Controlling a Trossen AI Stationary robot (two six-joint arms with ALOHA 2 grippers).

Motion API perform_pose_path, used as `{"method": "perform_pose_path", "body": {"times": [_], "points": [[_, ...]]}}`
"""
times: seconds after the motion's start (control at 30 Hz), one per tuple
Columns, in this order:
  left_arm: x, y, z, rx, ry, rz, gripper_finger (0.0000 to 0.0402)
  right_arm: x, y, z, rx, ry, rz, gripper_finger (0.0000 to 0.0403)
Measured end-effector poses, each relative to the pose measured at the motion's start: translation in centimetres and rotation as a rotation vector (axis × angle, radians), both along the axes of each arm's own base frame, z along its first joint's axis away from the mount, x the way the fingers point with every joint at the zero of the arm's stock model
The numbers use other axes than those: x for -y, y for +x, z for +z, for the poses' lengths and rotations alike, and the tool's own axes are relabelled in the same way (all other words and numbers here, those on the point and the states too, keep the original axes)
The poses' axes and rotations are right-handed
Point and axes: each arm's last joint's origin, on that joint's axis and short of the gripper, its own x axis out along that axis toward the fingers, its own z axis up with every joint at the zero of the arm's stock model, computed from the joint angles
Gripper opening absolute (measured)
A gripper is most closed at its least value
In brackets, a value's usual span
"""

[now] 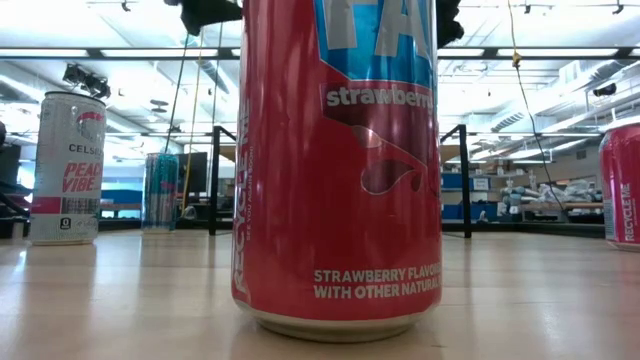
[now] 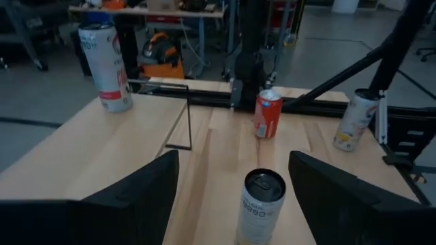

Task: Place canned beverage on shelf
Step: Put the top white yellow soda can on the shelf

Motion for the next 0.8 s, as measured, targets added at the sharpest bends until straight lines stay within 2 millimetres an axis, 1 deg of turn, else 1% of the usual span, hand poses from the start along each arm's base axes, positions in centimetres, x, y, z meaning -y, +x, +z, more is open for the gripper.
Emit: {"method": "perform_pose_path", "body": {"times": [0.13, 0.27, 0.4, 0.6, 0.8], "points": [[-0.2, 1.5, 0.4, -0.044, -0.008, 0.005, 0.0282, -1.2, -0.7, 0.7, 0.016, -0.010, 0.023, 0.0358], [-0.3, 3.1, 0.5, -0.076, -0.060, -0.002, 0.0282, -2.3, -1.5, 1.3, 0.035, -0.003, 0.030, 0.0358], [-0.4, 4.9, -0.2, -0.122, -0.080, -0.006, 0.0282, -3.4, -2.4, 1.7, 0.038, 0.012, 0.036, 0.0358], [-0.4, 7.1, -1.9, -0.200, -0.112, 0.000, 0.0282, -4.6, -3.2, 2.0, 0.031, 0.014, 0.053, 0.0358], [0.4, 8.9, -2.8, -0.213, -0.125, -0.026, 0.0282, -5.0, -3.6, 2.1, 0.014, 0.001, 0.048, 0.0358]]}}
